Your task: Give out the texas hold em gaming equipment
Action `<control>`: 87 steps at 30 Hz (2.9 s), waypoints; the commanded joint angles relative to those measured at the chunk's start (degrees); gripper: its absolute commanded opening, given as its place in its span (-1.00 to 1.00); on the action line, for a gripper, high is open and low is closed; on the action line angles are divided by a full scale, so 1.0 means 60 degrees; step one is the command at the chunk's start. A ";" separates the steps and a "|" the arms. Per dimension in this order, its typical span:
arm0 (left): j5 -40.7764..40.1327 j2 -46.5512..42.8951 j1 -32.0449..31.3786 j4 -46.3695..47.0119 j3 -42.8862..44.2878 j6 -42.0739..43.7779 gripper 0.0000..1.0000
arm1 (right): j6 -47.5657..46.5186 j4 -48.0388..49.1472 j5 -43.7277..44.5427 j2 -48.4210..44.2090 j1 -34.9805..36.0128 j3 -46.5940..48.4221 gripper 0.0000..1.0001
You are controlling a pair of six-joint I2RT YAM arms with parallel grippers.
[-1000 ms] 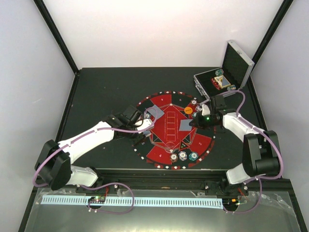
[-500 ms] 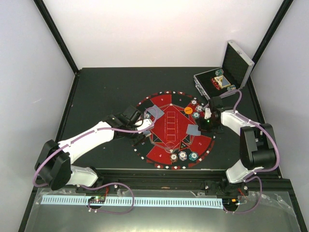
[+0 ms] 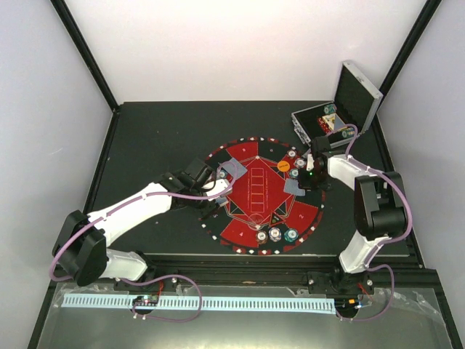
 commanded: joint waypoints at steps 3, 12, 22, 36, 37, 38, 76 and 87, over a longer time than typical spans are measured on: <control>0.0173 -0.0106 0.0045 -0.0055 0.0383 -0.0065 -0.31 | -0.0281 -0.0212 0.0481 0.0380 -0.0029 0.0287 -0.98; 0.0193 -0.0164 0.0033 -0.0066 0.0369 -0.0053 -0.31 | -0.0240 -0.0342 0.0947 0.0282 -0.0032 0.0341 -0.67; 0.0720 -0.0309 -0.0080 0.0155 0.0188 0.0092 -0.31 | -0.0074 -0.0873 0.1296 -0.0828 -0.0018 0.0370 0.10; 0.1804 -0.0377 -0.0976 0.0254 0.0201 0.0111 -0.31 | 0.2194 0.2167 -0.5551 -0.4229 0.2023 -0.2180 0.34; 0.1821 -0.0371 -0.1033 0.0249 0.0193 0.0103 -0.31 | 0.2455 0.2688 -0.5844 -0.4217 0.2424 -0.2407 0.35; 0.1853 -0.0361 -0.1079 0.0252 0.0194 0.0108 -0.31 | 0.2689 0.3165 -0.6103 -0.4132 0.2791 -0.2580 0.35; 0.1921 -0.0447 -0.1489 0.0186 0.0210 0.0184 -0.29 | 0.3115 0.5292 -0.7456 -0.1465 0.4650 -0.2278 0.27; 0.1815 -0.0473 -0.1490 0.0210 0.0194 0.0170 -0.29 | 0.2426 0.4232 -0.7055 -0.1726 0.4101 -0.2150 -0.09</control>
